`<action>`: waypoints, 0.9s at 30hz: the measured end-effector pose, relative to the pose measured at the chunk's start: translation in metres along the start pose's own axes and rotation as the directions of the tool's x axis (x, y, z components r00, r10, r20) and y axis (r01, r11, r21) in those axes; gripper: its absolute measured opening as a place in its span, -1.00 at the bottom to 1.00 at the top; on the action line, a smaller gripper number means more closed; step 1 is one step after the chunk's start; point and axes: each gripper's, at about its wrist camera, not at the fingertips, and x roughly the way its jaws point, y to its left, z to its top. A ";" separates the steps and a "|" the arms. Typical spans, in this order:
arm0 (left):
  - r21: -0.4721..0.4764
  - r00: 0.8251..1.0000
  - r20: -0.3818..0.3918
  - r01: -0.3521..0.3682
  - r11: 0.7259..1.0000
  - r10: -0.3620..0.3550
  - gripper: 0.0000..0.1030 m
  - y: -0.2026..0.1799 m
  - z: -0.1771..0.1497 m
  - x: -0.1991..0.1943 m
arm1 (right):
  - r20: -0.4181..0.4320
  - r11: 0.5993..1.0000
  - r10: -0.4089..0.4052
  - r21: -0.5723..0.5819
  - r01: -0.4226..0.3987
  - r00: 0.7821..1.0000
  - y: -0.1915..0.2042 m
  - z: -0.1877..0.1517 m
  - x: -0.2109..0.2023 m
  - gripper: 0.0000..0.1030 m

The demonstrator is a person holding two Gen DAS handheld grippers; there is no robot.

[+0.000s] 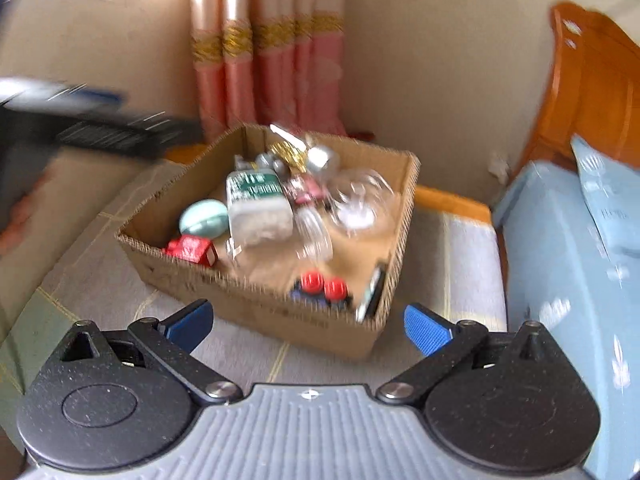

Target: Organize rigid objects

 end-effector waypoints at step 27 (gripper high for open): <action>-0.131 0.981 -0.169 -0.115 0.985 0.092 0.99 -0.030 -0.072 -0.099 | 0.001 0.970 -0.167 0.178 0.164 0.986 0.029 -0.055 -0.070 1.00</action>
